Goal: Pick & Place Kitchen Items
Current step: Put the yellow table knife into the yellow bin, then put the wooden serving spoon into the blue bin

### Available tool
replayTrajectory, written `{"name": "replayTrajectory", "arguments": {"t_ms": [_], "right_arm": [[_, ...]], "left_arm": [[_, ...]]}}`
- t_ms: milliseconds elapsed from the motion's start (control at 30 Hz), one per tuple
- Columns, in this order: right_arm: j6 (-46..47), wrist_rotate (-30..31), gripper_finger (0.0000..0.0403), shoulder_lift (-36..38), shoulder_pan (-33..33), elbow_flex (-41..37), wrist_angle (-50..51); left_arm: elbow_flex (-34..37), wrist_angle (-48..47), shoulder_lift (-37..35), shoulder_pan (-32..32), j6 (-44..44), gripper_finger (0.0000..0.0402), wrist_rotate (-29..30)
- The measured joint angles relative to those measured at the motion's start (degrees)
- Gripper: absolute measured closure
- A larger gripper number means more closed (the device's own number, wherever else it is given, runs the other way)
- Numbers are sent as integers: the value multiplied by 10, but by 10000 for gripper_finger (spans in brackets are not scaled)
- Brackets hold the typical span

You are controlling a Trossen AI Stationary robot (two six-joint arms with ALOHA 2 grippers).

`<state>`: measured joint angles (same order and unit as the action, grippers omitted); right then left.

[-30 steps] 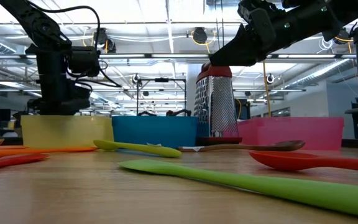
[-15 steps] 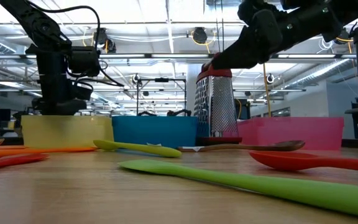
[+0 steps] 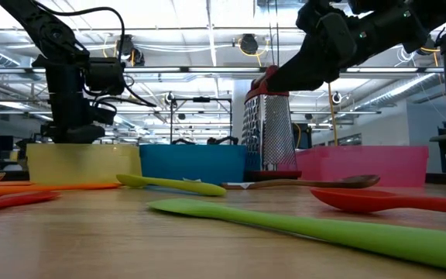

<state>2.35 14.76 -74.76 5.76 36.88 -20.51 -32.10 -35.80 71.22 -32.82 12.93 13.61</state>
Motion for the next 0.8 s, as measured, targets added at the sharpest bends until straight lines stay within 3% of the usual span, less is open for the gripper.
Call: {"name": "replayTrajectory", "arguments": {"t_ms": [267, 533, 800], "right_arm": [[-1, 0, 173, 0, 0, 0, 3], [0, 0, 187, 0, 0, 0, 3], [2, 1, 186, 0, 0, 0, 3]], "left_arm": [[0, 27, 0, 0, 9, 198, 26], [-27, 39, 0, 4, 7, 226, 26], [-98, 26, 0, 57, -6, 251, 25]]}}
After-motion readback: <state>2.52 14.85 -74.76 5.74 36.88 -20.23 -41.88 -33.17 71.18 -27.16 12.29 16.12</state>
